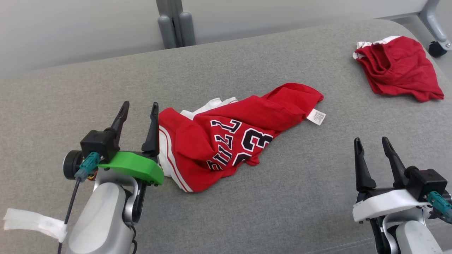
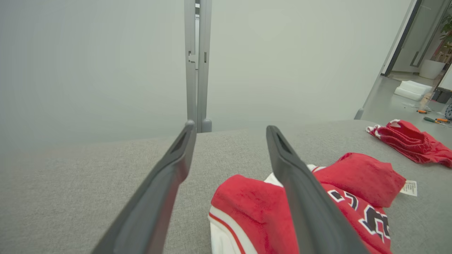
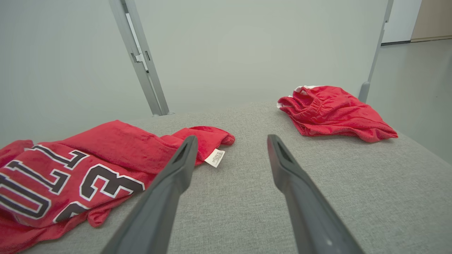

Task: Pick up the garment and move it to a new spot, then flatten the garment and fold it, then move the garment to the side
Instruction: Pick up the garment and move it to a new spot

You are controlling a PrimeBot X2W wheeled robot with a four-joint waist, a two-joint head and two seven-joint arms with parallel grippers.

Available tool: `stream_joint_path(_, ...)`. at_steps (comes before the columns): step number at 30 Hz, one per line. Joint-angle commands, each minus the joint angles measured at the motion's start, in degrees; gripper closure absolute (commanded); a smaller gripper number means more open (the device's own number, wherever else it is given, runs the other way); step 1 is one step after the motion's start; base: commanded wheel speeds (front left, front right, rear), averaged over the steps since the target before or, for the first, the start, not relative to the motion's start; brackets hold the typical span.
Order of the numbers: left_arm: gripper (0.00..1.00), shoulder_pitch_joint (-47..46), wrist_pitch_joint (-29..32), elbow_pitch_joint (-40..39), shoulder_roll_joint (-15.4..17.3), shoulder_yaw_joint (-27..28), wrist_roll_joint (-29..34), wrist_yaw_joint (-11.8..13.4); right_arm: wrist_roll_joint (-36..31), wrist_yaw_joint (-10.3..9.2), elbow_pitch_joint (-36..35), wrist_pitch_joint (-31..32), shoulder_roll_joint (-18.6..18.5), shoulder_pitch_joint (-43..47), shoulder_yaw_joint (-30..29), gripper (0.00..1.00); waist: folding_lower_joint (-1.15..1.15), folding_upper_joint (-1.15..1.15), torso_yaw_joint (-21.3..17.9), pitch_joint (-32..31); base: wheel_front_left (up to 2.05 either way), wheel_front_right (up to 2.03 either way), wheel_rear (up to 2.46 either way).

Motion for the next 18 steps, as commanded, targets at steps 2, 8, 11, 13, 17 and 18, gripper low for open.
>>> stream_joint_path(2, 0.00, 2.73, -0.30, -2.45, 1.04, 1.47, 0.76, 0.46, -0.63, -0.09, -0.30, -0.17, -0.25, 1.22, 0.37, 0.00, 0.00, 0.00, 2.87, -2.46, 0.00, 0.00, 0.00)
stream_joint_path(8, 0.00, 8.80, -0.28, -7.32, 2.38, 5.91, 1.80, 0.99, -1.09, -0.09, -0.87, -0.17, -0.33, 2.01, 1.66, 0.00, 0.00, 0.00, 5.17, -4.47, 0.00, 0.00, 0.00)
stream_joint_path(11, 0.00, 11.91, -0.29, -9.54, 2.78, 8.08, 2.50, 0.90, -1.25, -0.09, -0.98, -0.17, -0.41, 2.36, 2.23, 0.00, 0.00, 0.00, 5.94, -5.25, 0.00, 0.00, 0.00)
stream_joint_path(13, 0.00, 14.19, -0.29, -10.96, 3.01, 9.45, 2.82, 0.40, -1.39, -0.09, -1.19, -0.17, -0.33, 2.61, 2.57, 0.00, 0.00, 0.00, 6.23, -5.67, 0.00, 0.00, 0.00)
stream_joint_path(17, 0.00, 18.59, -0.30, -13.63, 3.74, 11.57, 3.87, -1.05, -1.43, -0.09, -1.53, -0.17, -0.42, 3.57, 3.09, 0.00, 0.00, 0.00, 6.53, -6.30, 0.00, 0.00, 0.00)
stream_joint_path(18, 0.00, 19.55, -0.30, -14.18, 3.76, 12.04, 4.13, -1.42, -1.43, -0.09, -1.56, -0.17, -0.48, 3.67, 3.20, 0.00, 0.00, 0.00, 6.53, -6.42, 0.00, 0.00, 0.00)
